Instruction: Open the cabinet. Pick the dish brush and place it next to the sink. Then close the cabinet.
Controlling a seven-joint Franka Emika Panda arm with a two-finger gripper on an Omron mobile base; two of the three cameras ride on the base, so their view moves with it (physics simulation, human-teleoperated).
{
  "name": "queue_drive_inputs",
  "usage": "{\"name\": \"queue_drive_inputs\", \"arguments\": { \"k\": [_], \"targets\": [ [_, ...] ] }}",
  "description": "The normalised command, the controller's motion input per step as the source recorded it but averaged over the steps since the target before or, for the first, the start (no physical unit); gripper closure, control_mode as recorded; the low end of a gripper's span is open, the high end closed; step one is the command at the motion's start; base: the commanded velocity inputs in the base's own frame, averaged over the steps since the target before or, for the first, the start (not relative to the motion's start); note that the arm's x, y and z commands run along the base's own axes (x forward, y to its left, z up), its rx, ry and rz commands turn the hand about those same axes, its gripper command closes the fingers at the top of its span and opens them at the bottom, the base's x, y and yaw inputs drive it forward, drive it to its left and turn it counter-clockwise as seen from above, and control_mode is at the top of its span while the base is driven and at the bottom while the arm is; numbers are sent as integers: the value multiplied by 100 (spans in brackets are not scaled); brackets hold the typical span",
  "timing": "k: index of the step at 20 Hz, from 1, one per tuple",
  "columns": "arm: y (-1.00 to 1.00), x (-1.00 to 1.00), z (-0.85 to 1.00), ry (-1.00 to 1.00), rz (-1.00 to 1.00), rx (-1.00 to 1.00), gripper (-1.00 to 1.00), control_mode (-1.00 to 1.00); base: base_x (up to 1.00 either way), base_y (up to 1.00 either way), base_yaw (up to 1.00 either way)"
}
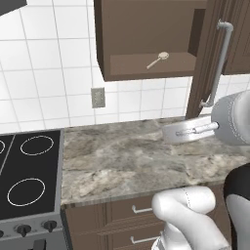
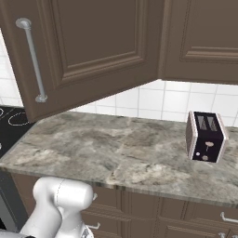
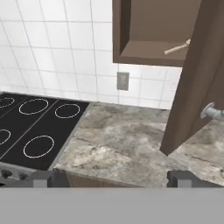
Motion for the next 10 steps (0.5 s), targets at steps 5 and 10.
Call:
{"name": "queue_drive_inputs", "arguments": {
  "k": [5, 10],
  "targets": [
    [1, 18, -15, 20, -4, -23, -100, -100, 0, 0, 0],
    [2, 0, -14, 8, -5, -21, -100, -100, 0, 0, 0]
  ]
}}
